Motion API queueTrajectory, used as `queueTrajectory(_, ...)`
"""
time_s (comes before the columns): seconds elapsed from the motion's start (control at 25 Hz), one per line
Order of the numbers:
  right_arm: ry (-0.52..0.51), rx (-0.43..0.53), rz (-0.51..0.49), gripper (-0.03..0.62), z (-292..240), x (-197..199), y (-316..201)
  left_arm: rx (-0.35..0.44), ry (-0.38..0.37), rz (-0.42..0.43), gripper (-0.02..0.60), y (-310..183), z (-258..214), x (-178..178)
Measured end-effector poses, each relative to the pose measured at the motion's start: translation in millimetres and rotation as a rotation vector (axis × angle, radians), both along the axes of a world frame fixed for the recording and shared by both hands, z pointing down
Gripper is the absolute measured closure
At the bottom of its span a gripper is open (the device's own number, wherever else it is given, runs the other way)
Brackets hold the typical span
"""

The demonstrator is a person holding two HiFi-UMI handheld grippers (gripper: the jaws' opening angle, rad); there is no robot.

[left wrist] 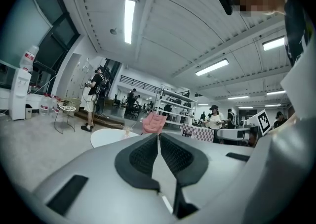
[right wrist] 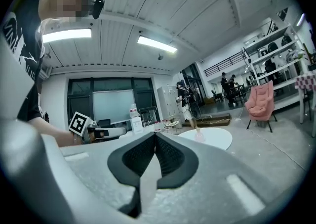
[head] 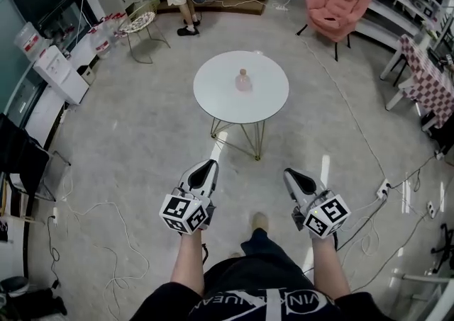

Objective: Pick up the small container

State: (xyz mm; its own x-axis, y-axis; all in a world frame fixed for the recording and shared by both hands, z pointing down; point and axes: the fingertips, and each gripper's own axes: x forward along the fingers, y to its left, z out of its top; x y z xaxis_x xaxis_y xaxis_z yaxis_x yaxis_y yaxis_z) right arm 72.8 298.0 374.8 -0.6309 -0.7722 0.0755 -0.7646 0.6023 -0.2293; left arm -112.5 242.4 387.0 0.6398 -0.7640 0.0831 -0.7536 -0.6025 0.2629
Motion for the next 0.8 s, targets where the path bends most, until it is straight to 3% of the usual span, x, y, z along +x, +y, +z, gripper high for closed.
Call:
queueTrajectory(0.32, -0.028, -0.018, -0.021, 0.588, 1, 37, -67, 0.001, -0.018, -0.015, 0.560, -61, -8, 34)
queueTrajectory(0.8, -0.035, -0.022, -0.062, 0.588, 7, 64, -127, 0.011, -0.031, -0.077, 0.560, -111, -11, 52)
